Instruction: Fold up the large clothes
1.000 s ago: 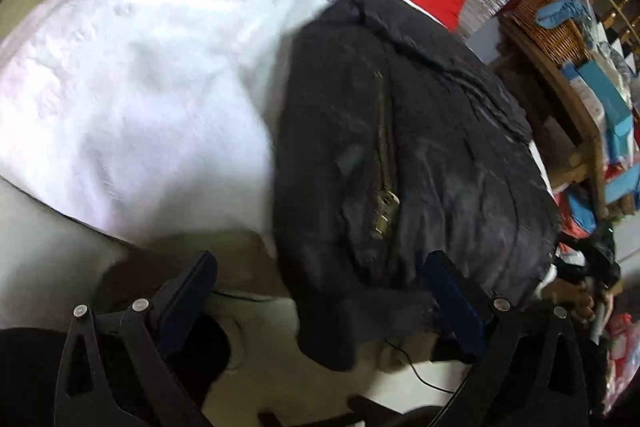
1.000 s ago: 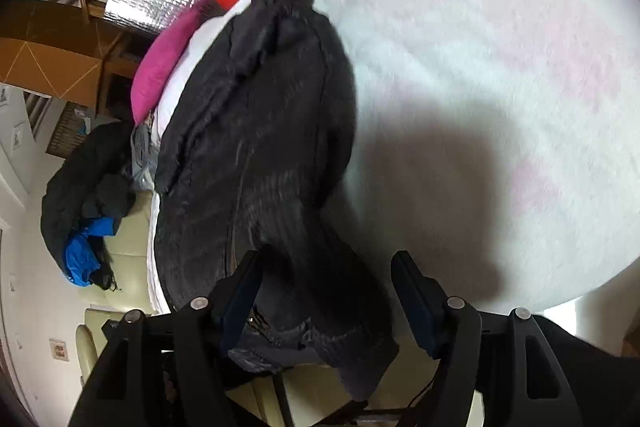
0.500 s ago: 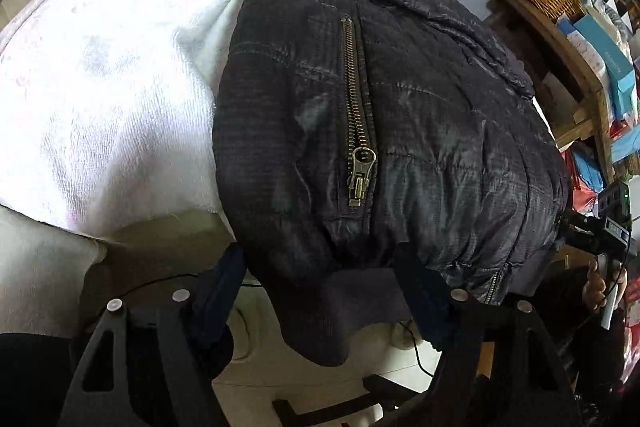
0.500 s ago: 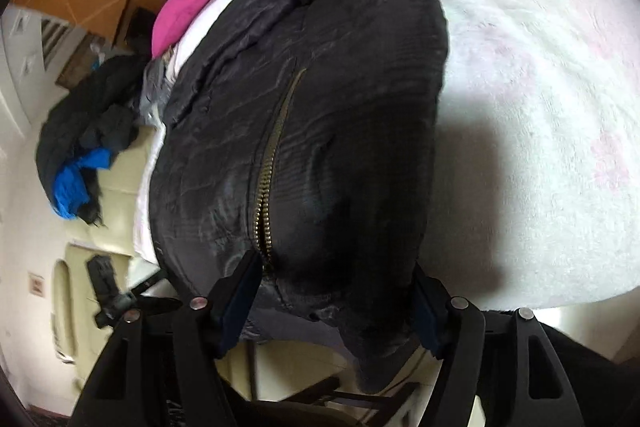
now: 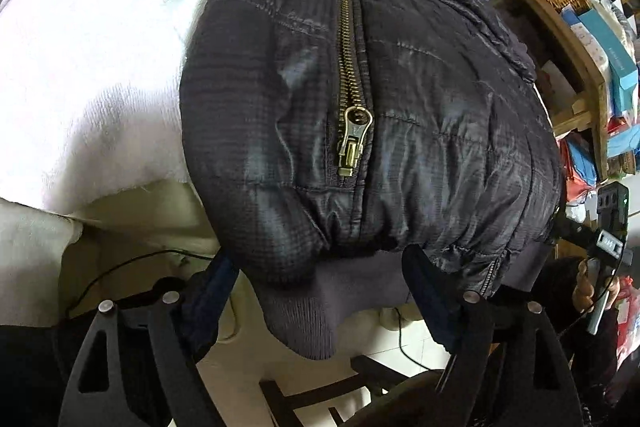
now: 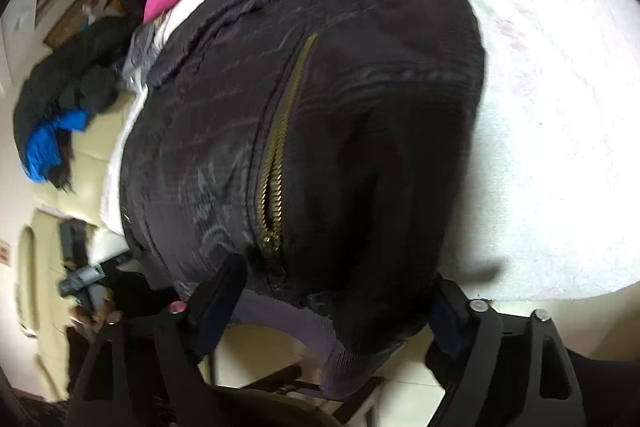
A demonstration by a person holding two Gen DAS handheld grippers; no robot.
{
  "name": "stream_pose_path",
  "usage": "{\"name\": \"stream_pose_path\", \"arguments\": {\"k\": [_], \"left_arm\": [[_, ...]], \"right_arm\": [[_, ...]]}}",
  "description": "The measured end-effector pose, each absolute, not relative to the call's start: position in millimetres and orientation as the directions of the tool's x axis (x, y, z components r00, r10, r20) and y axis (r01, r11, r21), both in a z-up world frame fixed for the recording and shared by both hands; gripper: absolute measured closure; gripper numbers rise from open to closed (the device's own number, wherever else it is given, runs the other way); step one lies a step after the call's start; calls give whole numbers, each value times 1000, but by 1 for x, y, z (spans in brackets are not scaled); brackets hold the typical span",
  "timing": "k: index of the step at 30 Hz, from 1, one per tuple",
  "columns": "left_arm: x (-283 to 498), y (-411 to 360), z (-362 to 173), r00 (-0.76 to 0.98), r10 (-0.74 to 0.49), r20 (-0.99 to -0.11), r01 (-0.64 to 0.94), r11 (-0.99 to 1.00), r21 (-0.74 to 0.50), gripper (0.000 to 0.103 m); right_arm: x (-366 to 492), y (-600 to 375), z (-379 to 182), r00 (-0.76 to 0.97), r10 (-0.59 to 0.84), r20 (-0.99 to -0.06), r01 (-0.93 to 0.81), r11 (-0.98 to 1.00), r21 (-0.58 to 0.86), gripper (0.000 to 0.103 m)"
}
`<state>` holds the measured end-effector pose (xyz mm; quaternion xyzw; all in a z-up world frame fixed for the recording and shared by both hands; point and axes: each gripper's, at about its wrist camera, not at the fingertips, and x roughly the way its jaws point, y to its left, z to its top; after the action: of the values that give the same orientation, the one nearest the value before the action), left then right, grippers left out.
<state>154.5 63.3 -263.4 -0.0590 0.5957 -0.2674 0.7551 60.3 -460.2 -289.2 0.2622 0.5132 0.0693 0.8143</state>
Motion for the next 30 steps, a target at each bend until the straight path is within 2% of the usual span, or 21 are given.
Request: {"name": "stream_pose_path", "arguments": {"k": [4, 6, 8, 9, 10, 12, 15, 16, 17, 19, 22, 24, 26, 27, 28, 29, 30], "left_arm": [[152, 66, -262, 155, -484, -861, 344, 844, -412, 22], [150, 69, -261, 166, -477, -863, 353, 846, -400, 29], [148, 77, -261, 177, -468, -866, 353, 851, -389, 40], [147, 81, -259, 184, -473, -861, 349, 851, -393, 48], [146, 86, -258, 188, -480, -857, 350, 848, -398, 53], [143, 93, -254, 190, -509, -839, 359, 832, -423, 55], [138, 98, -247, 191, -552, -811, 379, 804, -458, 55], [138, 98, -247, 187, -555, -811, 383, 801, -460, 51], [137, 98, -247, 184, -553, -812, 384, 801, -459, 47], [138, 95, -251, 164, -550, -819, 376, 802, -463, 21], [138, 85, -256, 146, -519, -842, 389, 813, -434, 19], [136, 78, -259, 148, -497, -855, 409, 818, -404, 21], [131, 75, -256, 178, -478, -860, 439, 821, -366, 35], [129, 75, -254, 196, -467, -862, 448, 825, -345, 47], [129, 75, -253, 207, -462, -863, 446, 829, -337, 61], [130, 76, -252, 218, -459, -861, 440, 834, -333, 68], [131, 79, -251, 227, -460, -858, 431, 838, -335, 78]], "right_arm": [[68, -444, -293, 434, 297, -851, 162, 903, 398, 14], [71, -441, -293, 429, 270, -862, 200, 902, 383, 15], [70, -439, -286, 441, 271, -855, 224, 890, 397, 31], [70, -437, -279, 453, 278, -847, 220, 886, 409, 36], [69, -434, -271, 466, 283, -838, 211, 885, 416, 47], [66, -430, -252, 498, 307, -811, 174, 881, 441, 49], [64, -427, -240, 503, 344, -793, 128, 878, 462, 46], [65, -427, -245, 488, 336, -806, 136, 882, 450, 38], [66, -430, -252, 470, 334, -817, 151, 882, 447, 31], [68, -434, -272, 441, 335, -833, 192, 871, 452, 29], [72, -441, -289, 459, 340, -821, 218, 853, 475, 19], [73, -440, -290, 468, 327, -821, 210, 862, 462, 19], [73, -434, -288, 466, 314, -827, 185, 880, 437, 23], [72, -433, -286, 470, 305, -828, 183, 884, 430, 27], [70, -430, -284, 477, 301, -826, 184, 885, 429, 37], [67, -428, -281, 482, 296, -824, 182, 887, 425, 52], [66, -429, -276, 491, 291, -821, 173, 891, 419, 60]]}}
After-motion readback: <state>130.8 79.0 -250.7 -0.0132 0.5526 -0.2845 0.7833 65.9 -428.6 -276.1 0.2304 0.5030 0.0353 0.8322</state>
